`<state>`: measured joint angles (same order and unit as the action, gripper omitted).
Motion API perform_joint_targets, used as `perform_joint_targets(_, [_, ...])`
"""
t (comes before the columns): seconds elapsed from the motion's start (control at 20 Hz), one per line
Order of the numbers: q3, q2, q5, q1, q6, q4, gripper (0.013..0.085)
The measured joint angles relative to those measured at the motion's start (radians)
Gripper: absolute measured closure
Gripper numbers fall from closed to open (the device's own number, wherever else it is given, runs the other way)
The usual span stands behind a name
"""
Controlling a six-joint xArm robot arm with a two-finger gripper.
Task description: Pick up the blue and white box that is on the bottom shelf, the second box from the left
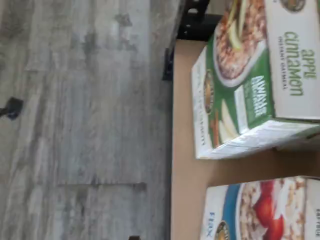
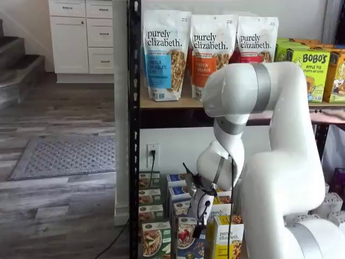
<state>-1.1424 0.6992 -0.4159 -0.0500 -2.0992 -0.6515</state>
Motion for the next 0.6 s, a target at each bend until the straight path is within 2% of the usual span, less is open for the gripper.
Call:
perform_joint_targets(0.1, [0.002, 0.001, 0.018, -0.003, -0.034, -0.039, 0.013])
perform_joint_targets(0.3, [-0.007, 0.008, 0.024, 0.002, -0.053, -0.056, 0.013])
perform_joint_targets(0.5, [-0.027, 0.018, 0.019, 0.011, -0.1, -0.103, 0.013])
perform_joint_targets(0.6, [-0.039, 0.025, 0.016, 0.018, -0.109, -0.108, 0.013])
